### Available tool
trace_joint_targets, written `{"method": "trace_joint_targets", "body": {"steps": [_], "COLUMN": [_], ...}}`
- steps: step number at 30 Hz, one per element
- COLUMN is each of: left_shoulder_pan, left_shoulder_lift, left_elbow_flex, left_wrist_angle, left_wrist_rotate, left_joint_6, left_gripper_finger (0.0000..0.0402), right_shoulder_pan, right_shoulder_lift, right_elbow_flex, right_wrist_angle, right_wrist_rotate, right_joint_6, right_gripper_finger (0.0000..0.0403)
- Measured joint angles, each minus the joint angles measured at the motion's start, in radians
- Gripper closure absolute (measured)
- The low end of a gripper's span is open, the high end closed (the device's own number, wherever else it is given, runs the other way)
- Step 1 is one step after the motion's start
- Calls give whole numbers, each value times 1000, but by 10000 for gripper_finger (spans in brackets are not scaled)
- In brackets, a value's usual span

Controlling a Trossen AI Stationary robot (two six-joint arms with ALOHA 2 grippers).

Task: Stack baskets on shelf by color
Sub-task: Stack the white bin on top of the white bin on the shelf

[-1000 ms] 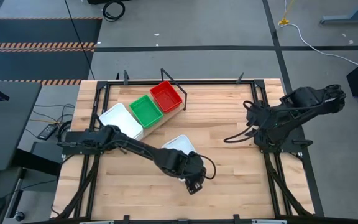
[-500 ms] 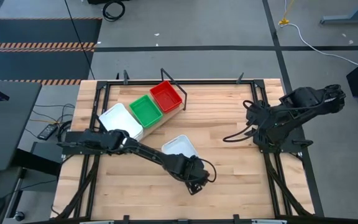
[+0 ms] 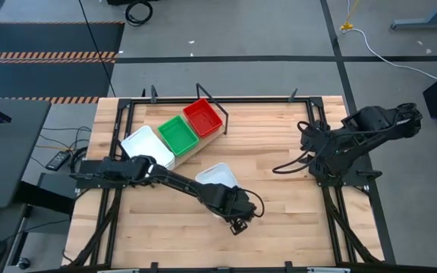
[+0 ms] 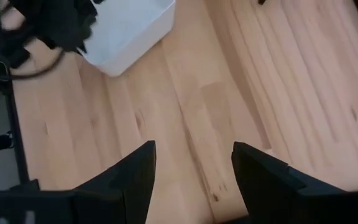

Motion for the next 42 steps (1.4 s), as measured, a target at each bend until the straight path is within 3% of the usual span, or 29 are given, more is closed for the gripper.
{"method": "trace_joint_targets", "body": {"steps": [5, 9, 16, 24, 42], "left_shoulder_pan": [-2, -10, -40, -70, 17], "left_shoulder_lift": [-110, -222, -406, -520, -647], "left_elbow_flex": [0, 0, 1, 1, -90], "left_wrist_angle": [-95, -205, -251, -573, -561], "left_wrist_rotate": [-10, -75, -208, -315, -425], "left_joint_6": [-13, -37, -62, -135, -37], "left_gripper_finger": [396, 397, 397, 397, 396], "right_shoulder_pan": [0, 0, 0, 0, 0], "right_shoulder_lift": [0, 0, 0, 0, 1], "right_elbow_flex": [0, 0, 0, 0, 0], "right_wrist_angle": [3, 9, 14, 21, 34], "right_wrist_rotate": [37, 54, 68, 70, 84], "right_joint_6": [-14, -35, -60, -59, -22], "right_gripper_finger": [187, 187, 187, 187, 187]}}
